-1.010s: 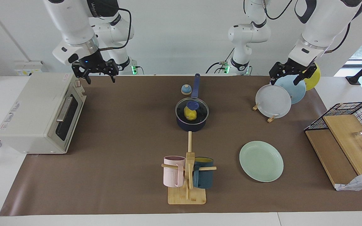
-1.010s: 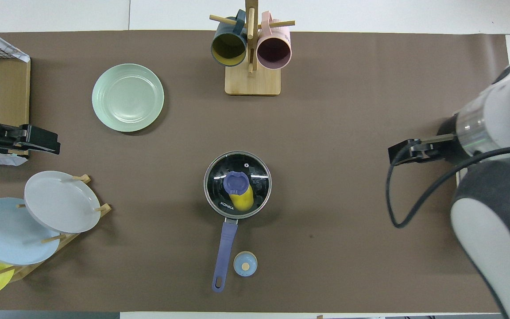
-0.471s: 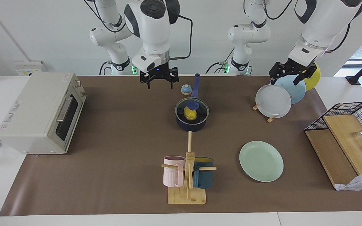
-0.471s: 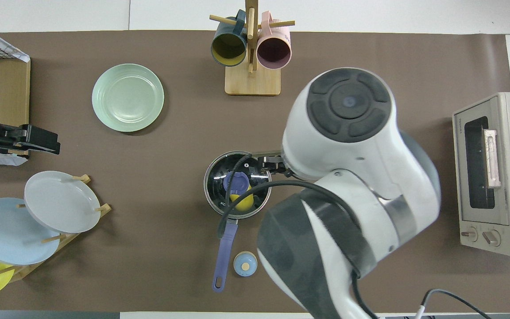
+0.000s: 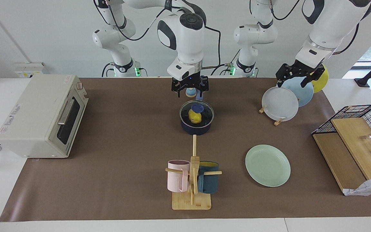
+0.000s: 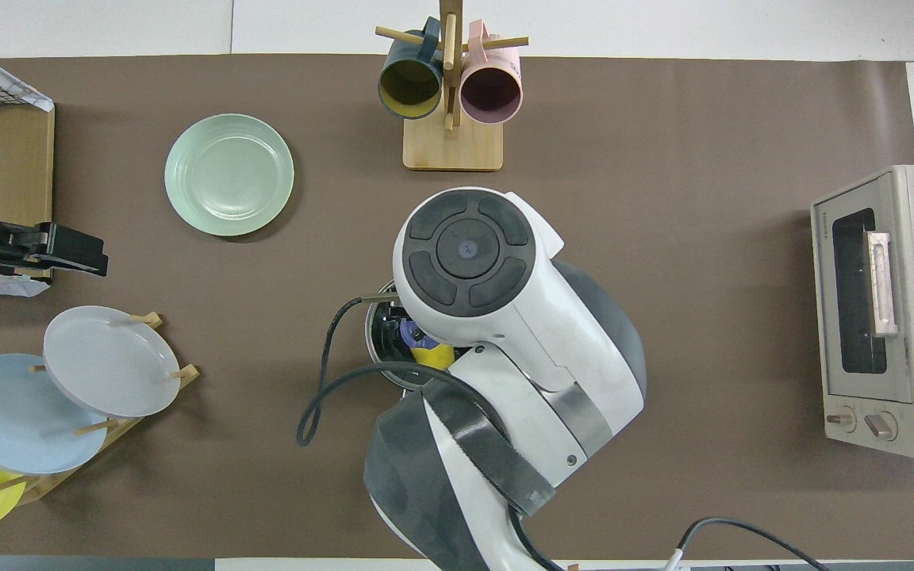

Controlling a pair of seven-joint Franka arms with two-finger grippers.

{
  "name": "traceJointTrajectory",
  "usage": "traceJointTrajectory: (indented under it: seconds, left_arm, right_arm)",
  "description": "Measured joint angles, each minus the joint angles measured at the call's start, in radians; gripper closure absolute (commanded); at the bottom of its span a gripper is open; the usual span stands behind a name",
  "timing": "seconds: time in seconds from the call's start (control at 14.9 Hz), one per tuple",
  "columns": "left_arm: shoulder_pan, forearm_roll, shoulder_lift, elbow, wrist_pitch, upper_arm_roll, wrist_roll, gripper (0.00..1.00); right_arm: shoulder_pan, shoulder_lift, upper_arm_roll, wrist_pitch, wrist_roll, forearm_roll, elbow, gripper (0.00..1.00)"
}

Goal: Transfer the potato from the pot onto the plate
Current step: 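Reach the right gripper over the saucepan to the lid knob, then grasp the blue lid knob with the right gripper and lift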

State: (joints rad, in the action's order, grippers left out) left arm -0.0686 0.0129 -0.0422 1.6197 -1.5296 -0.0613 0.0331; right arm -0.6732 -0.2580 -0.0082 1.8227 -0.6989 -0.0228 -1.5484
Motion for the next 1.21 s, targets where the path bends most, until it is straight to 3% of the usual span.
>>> traceJointTrajectory:
  seconds: [0.61, 1.21]
  left_arm:
    - [0.000, 0.000, 0.000, 0.000, 0.000, 0.000, 0.000, 0.00]
    - [0.000, 0.000, 0.000, 0.000, 0.000, 0.000, 0.000, 0.00]
  right_arm:
    - [-0.069, -0.125, -0.001, 0.120, -0.019, 0.036, -0.013, 0.00]
    - [-0.066, -0.137, -0.006, 0.160, -0.019, 0.038, -0.043, 0.00]
